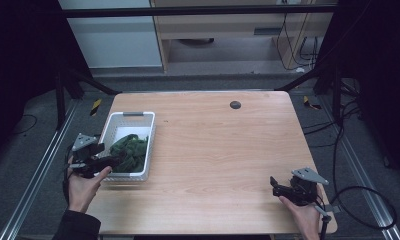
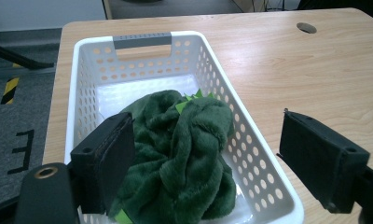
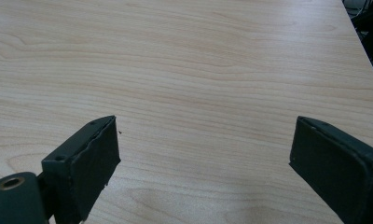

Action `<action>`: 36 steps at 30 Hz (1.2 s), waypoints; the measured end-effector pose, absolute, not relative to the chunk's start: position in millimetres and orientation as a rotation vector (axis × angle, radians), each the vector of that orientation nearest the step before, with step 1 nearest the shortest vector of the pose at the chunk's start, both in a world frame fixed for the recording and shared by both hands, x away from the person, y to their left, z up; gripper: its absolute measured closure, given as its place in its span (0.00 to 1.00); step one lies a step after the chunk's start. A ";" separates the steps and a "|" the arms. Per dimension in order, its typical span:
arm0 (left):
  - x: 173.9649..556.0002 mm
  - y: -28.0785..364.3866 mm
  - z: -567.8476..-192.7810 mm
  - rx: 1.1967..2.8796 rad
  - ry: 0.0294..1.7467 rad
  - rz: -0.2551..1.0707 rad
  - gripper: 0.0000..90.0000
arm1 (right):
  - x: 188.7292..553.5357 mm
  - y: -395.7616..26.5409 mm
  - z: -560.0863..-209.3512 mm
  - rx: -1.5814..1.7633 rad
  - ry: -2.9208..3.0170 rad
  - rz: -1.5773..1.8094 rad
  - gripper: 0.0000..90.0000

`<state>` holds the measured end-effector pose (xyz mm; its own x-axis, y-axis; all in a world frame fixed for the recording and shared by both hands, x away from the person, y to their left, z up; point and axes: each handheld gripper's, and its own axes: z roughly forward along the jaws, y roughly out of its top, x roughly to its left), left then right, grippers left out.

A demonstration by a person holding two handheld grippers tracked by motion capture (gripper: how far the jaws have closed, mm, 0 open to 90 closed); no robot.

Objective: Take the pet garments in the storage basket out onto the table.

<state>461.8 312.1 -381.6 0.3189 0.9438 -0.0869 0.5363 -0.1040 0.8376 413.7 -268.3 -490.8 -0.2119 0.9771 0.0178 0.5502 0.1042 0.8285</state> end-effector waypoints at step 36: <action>503.7 299.6 -384.7 1.990 1.365 0.557 0.17 | 416.6 -265.9 -493.5 1.490 1.874 0.979 0.09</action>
<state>503.7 299.6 -384.7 0.3671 0.9300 -0.0173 0.6527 -0.2443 0.7171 416.6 -265.9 -493.5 -0.2362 0.9715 0.0216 0.5728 0.1213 0.8106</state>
